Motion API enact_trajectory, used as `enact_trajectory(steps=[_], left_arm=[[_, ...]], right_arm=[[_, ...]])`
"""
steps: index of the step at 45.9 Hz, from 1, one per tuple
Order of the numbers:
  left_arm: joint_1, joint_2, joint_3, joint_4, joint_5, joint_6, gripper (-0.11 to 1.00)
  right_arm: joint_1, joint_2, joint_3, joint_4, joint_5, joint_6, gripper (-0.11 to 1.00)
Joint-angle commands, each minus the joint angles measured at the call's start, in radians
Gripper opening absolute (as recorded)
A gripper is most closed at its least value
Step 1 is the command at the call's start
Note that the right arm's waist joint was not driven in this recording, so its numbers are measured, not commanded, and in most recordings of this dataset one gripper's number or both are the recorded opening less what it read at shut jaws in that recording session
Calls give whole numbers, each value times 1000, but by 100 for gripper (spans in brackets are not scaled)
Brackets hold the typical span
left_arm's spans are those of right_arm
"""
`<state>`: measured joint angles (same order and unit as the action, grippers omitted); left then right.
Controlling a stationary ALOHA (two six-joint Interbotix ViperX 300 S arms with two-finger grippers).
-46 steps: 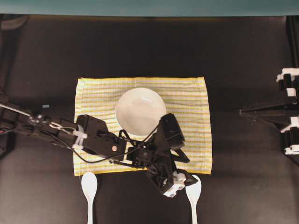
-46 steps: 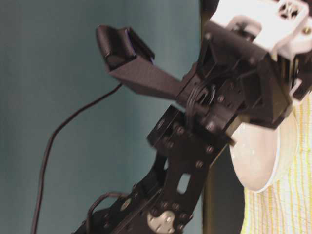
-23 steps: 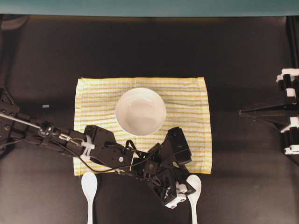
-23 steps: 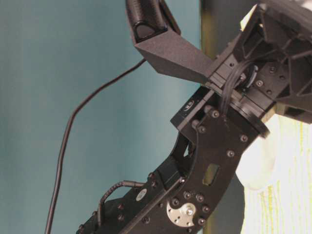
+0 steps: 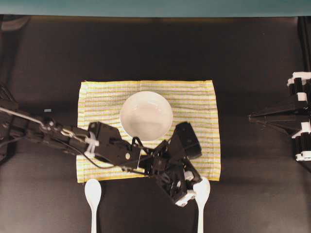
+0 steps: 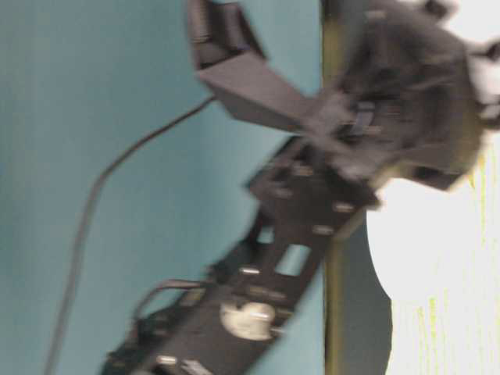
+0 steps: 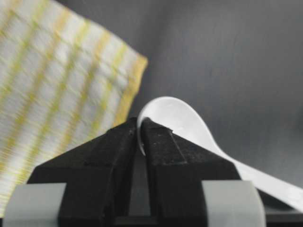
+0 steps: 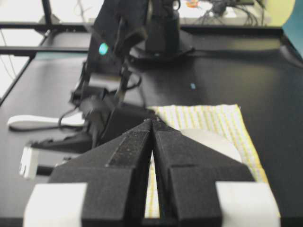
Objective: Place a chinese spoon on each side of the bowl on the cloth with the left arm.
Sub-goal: 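Lower the left gripper and close it on the right spoon's handle, then lift the spoon and carry it to the right of the bowl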
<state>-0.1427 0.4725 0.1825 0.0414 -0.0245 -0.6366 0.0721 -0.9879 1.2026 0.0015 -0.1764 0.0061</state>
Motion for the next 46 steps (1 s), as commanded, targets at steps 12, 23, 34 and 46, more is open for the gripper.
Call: enact_trajectory(steps=[12, 23, 34, 46], left_arm=[[143, -187, -71, 3, 264, 77, 5], [218, -173, -169, 3, 476, 206, 5], [227, -146, -173, 3, 439, 262, 5], [276, -112, -135, 3, 371, 311, 5]], right_arm=[[0, 6, -6, 2, -11, 3, 1], [0, 6, -6, 2, -9, 3, 1], [0, 5, -6, 3, -5, 5, 1], [0, 6, -6, 2, -5, 5, 1]])
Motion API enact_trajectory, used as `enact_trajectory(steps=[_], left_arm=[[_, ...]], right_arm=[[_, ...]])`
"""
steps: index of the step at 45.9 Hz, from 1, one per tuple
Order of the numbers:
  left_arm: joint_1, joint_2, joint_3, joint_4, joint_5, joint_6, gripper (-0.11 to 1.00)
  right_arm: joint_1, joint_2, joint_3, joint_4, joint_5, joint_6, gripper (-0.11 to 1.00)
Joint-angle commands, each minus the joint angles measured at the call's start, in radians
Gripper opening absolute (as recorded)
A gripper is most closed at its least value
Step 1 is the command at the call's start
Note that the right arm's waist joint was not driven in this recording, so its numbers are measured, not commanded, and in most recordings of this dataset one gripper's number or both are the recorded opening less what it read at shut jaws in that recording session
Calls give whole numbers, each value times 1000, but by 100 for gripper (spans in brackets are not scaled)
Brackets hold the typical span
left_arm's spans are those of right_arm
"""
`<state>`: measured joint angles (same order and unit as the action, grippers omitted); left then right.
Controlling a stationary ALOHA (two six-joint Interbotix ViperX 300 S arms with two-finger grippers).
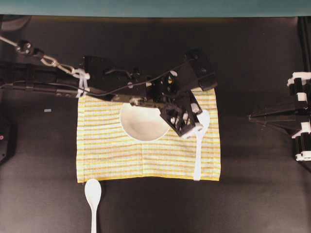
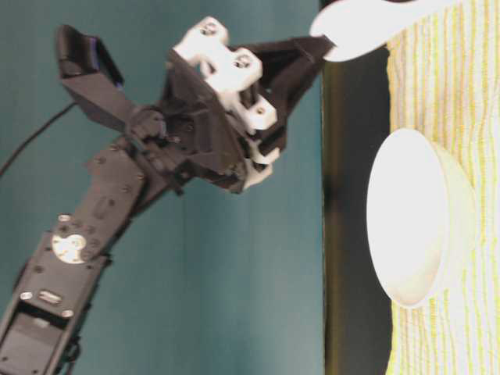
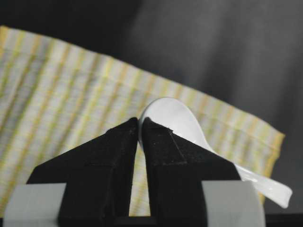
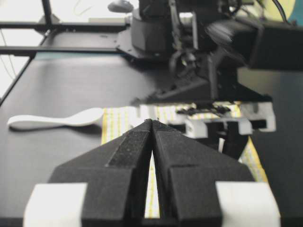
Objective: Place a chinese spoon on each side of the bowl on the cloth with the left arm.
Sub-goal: 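Lift the spoon and carry it to the right of the bowl, then lower the spoon onto the cloth and open the left gripper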
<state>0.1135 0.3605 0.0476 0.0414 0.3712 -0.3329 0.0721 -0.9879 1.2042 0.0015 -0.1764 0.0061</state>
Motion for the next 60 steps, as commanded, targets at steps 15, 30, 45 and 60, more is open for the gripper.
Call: enact_trajectory(steps=[15, 30, 45, 60], left_arm=[[48, 38, 12, 3, -81, 17, 5], [49, 78, 31, 3, -133, 26, 5], [51, 74, 60, 3, -170, 41, 60], [-51, -140, 166, 3, -187, 48, 82]], right_arm=[[0, 6, -6, 2, -5, 3, 1], [0, 6, -2, 3, -5, 5, 1], [0, 6, 0, 3, -6, 5, 1], [0, -5, 0, 9, 5, 8, 1]])
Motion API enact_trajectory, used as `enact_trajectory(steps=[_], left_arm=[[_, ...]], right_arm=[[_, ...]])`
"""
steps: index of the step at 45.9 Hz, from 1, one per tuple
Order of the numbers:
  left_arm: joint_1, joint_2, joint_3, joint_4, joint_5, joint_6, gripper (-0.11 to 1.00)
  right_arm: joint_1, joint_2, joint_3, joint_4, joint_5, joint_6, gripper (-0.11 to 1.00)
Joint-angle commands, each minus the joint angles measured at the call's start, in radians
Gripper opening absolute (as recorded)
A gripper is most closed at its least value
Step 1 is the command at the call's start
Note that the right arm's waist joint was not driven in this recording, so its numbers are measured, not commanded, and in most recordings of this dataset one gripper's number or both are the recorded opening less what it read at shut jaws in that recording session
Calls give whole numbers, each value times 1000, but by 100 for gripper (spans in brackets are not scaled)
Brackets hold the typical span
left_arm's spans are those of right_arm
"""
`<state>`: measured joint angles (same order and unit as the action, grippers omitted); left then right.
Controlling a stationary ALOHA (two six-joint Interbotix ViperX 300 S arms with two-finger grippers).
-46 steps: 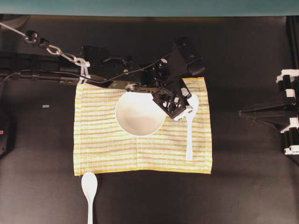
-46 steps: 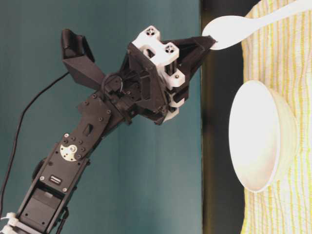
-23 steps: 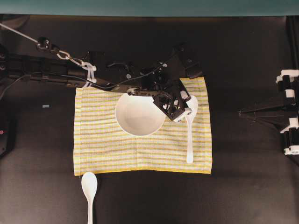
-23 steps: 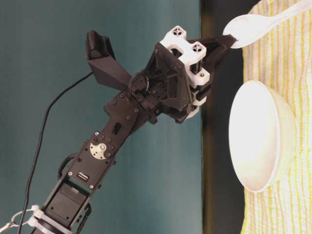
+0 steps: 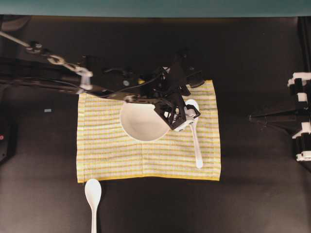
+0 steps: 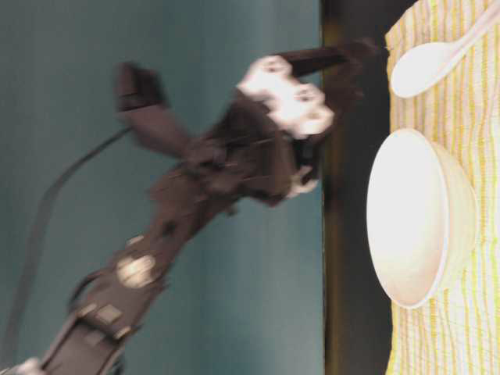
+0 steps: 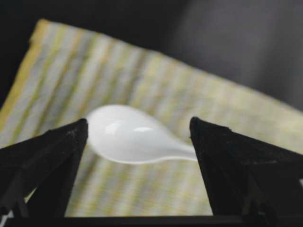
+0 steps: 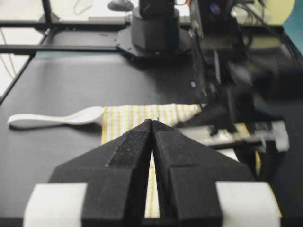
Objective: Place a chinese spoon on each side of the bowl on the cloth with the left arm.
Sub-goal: 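Lower the spoon onto the cloth and open the left gripper, then move the left gripper to the left white spoon and grasp it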
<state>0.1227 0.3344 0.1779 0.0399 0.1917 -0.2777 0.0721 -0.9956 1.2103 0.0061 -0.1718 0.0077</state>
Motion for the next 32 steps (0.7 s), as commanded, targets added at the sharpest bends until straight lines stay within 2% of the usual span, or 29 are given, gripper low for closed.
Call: enact_trajectory(steps=[1, 6, 11, 15, 21, 32], left_arm=[[-74, -135, 52, 5, -6, -12, 82], [-150, -242, 160, 5, -8, -34, 82], [-225, -350, 291, 5, -26, -117, 82], [-273, -413, 402, 5, -57, -212, 82], [-321, -479, 532, 5, -74, -318, 82], [-390, -595, 741, 5, -74, -403, 82]], right_arm=[[0, 2, -6, 5, 2, 6, 1], [0, 0, -6, 5, 6, 6, 1], [0, -2, -6, 6, 2, 6, 1], [0, -3, -8, 6, -9, 5, 1], [0, -2, -6, 6, -18, 5, 1], [0, -2, -6, 6, -11, 5, 1]])
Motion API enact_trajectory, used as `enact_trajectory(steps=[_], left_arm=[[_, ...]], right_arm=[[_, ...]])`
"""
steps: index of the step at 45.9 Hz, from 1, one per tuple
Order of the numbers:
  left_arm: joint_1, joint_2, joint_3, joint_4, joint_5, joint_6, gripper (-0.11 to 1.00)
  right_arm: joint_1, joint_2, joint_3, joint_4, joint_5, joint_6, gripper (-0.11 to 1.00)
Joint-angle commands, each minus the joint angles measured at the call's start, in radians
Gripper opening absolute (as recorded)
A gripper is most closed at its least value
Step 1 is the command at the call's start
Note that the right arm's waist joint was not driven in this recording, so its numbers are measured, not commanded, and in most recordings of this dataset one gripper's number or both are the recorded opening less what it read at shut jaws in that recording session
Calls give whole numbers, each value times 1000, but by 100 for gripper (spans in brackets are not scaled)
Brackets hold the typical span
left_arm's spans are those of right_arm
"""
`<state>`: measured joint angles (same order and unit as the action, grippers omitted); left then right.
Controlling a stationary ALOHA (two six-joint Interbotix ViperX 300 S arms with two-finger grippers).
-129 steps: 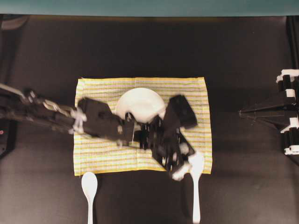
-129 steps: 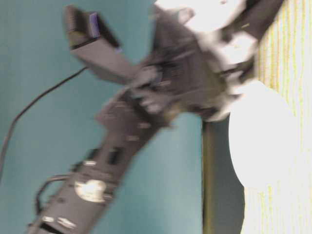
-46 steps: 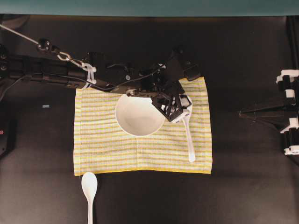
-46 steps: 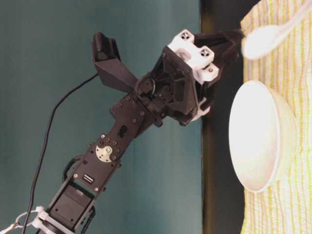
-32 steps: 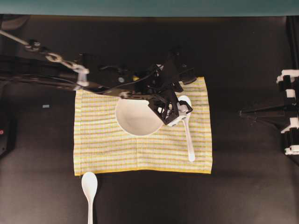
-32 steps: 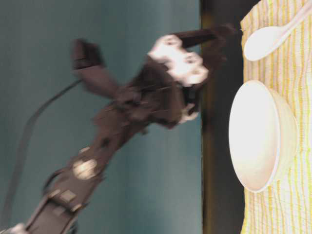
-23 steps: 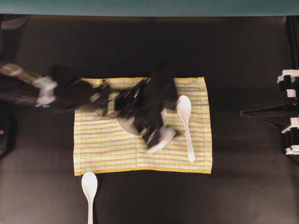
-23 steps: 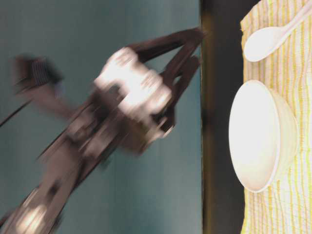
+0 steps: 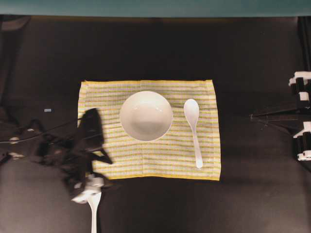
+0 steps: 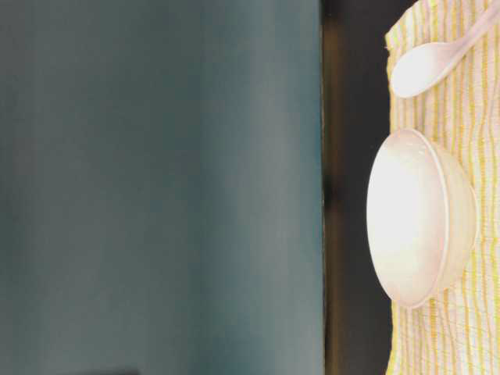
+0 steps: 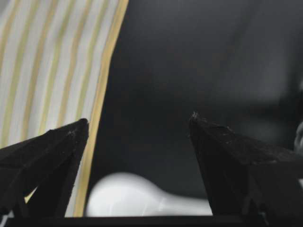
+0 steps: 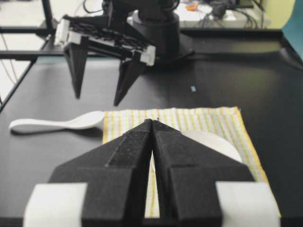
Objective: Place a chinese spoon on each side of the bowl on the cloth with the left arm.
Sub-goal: 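Move the left gripper to the left white spoon and grasp it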
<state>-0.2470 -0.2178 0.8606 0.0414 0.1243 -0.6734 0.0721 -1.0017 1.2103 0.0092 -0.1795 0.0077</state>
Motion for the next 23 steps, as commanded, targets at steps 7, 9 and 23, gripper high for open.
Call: enact_trajectory(steps=[7, 9, 23], left_arm=[[-35, -104, 183, 3, -28, -49, 82], [-35, -112, 201, 3, -55, -72, 81], [-63, 23, 213, 3, -261, -163, 81]], right_arm=[[0, 5, 0, 3, 6, 6, 1], [0, 5, 2, 3, 8, 6, 1], [0, 6, 2, 14, 6, 8, 1]])
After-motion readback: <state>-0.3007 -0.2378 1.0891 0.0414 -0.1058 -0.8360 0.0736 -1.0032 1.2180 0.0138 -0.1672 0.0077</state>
